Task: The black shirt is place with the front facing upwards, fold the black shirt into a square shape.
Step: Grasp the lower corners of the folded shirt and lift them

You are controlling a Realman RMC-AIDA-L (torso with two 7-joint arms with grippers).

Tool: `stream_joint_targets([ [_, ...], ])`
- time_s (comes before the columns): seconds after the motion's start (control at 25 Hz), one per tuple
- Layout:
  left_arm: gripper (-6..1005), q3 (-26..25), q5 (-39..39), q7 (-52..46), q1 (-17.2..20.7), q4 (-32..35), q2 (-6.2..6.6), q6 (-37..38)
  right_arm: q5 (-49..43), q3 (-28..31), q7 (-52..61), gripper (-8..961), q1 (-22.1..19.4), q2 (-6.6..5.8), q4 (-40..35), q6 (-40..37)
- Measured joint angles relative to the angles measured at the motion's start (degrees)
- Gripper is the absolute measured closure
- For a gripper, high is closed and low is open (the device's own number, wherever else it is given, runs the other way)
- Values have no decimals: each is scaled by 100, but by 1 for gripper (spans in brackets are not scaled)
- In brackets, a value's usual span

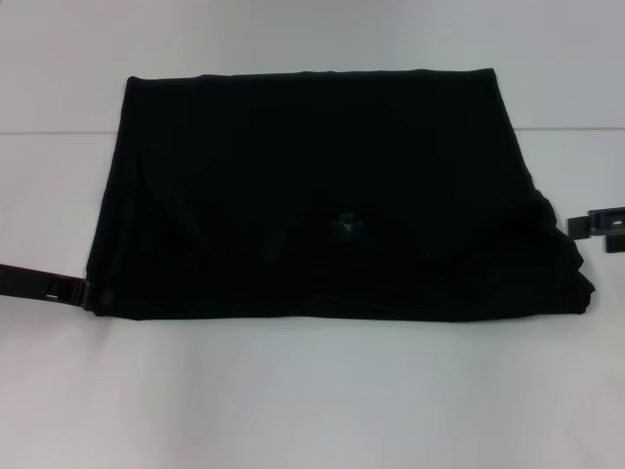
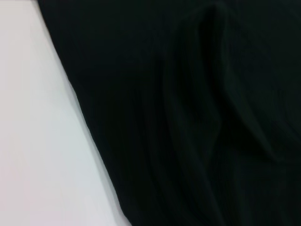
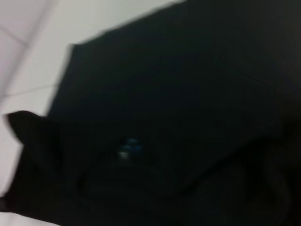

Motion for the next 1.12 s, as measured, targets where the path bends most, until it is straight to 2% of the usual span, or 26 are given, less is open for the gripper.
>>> stream_joint_targets([
  [0.12, 949, 0, -7, 1, 6, 0, 0, 21, -769, 2, 420, 21, 297, 43, -221, -72],
  [0.28, 948, -12, -75, 1, 29, 0, 1, 45, -1375, -51, 450, 52, 569, 163, -68, 181],
  [0.36, 947, -17, -86, 2, 39, 0, 1, 53, -1472, -274, 386, 73, 622, 215, 204, 625],
  [0.56, 945, -19, -88, 2, 49, -2, 1, 112, -1524, -729, 372, 72, 675, 205, 637, 1189],
  [0.68, 944, -19, -87, 1, 49, -1, 1, 125, -1527, -933, 315, 72, 712, 223, 758, 1367],
  [0.88, 942, -17, -87, 0, 43, 1, -15, 126, -1531, -1218, 249, 91, 717, 337, 767, 1598],
  [1.12, 940, -17, -87, -9, 40, 10, -17, 127, -1535, -1331, 242, 121, 748, 393, 863, 1729],
])
